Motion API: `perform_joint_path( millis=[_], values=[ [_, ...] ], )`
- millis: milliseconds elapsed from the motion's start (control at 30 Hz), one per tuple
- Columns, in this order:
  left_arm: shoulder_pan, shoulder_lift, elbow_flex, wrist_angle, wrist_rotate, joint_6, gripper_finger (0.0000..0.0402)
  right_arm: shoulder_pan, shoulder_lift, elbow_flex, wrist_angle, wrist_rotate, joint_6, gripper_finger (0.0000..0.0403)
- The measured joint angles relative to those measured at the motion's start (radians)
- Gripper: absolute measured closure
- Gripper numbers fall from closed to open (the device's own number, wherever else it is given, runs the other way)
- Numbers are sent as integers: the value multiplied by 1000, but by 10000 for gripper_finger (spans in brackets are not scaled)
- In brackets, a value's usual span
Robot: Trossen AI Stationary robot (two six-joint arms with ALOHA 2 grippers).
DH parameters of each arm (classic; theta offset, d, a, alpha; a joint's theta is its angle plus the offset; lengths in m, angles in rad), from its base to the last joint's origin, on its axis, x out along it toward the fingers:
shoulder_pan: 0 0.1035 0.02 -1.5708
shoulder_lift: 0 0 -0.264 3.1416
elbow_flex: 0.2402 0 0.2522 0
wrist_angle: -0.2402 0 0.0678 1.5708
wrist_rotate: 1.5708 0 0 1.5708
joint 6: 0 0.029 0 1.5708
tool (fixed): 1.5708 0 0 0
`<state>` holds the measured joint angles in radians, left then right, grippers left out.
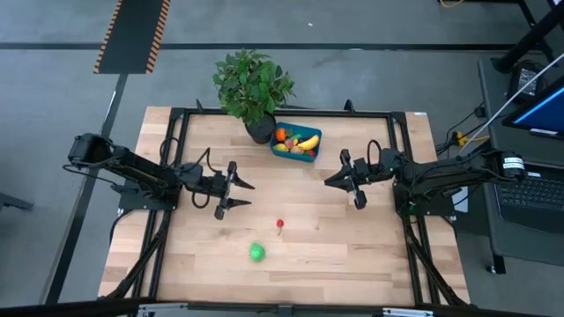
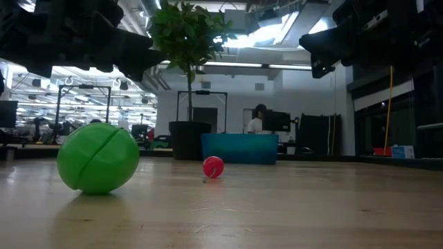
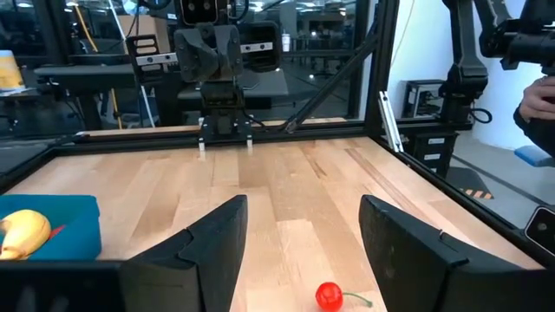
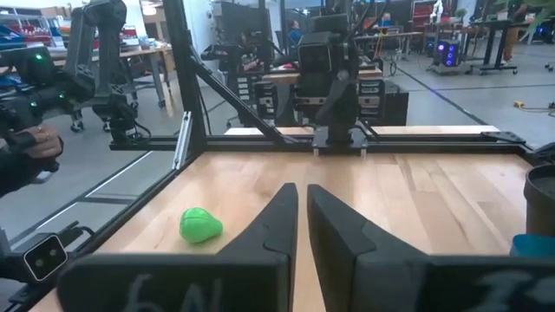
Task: Pick and placing Produce into tupperware
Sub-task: Put the green avocado into the blue container
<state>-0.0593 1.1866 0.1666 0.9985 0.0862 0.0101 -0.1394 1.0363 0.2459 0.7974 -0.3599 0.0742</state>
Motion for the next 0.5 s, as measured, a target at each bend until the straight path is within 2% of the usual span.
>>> perform_joint_path(
  millis=[133,267,500],
  values=[
    [-1,0,0,-4,-61,0,169,0,0,0,-1,0,0,369],
    [-1,1,0,-33,-138,1,132,0,0,0,-1,0,0,369],
    [-1,1,0,-44,-189,-5,81,0,0,0,-3,0,-1,369]
  ],
)
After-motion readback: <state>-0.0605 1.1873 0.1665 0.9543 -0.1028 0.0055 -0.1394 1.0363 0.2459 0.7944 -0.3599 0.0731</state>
